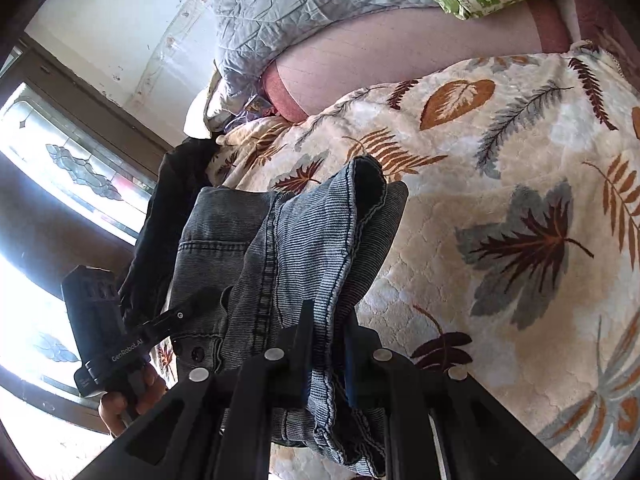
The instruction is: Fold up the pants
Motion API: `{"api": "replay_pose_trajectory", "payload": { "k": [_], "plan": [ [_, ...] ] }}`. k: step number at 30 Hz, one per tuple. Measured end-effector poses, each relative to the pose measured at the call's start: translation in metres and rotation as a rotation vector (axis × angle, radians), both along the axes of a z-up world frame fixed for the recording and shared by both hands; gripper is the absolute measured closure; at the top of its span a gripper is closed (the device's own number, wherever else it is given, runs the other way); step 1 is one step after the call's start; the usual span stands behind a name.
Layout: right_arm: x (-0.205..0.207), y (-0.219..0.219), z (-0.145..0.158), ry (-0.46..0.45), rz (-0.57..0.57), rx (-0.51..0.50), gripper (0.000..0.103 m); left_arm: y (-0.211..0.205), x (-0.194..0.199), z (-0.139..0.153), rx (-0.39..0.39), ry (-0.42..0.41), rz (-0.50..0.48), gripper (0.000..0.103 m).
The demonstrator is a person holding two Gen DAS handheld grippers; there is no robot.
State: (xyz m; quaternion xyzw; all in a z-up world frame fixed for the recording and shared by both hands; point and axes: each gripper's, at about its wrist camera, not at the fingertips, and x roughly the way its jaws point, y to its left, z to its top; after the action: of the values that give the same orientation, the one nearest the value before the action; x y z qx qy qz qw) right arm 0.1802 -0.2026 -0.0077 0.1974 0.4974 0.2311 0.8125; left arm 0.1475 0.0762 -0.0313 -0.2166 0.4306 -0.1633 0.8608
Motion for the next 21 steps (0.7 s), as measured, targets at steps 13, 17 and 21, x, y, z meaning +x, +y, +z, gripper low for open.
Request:
{"api": "replay_pose_trajectory", "payload": {
  "k": [13, 17, 21],
  "plan": [
    [0.027, 0.005, -0.08, 0.135, -0.061, -0.03, 0.081, 0.026, 0.014, -0.066, 0.042, 0.158, 0.136, 0.046],
    [0.01, 0.003, -0.055, 0.043, -0.072, -0.119, 0.07, 0.034, -0.01, -0.035, 0.09, 0.073, 0.185, 0.042],
    [-0.022, 0.011, -0.026, -0.073, -0.056, -0.137, 0.069, 0.021, -0.037, -0.013, 0.173, -0.014, 0.179, 0.037]
  ]
}}
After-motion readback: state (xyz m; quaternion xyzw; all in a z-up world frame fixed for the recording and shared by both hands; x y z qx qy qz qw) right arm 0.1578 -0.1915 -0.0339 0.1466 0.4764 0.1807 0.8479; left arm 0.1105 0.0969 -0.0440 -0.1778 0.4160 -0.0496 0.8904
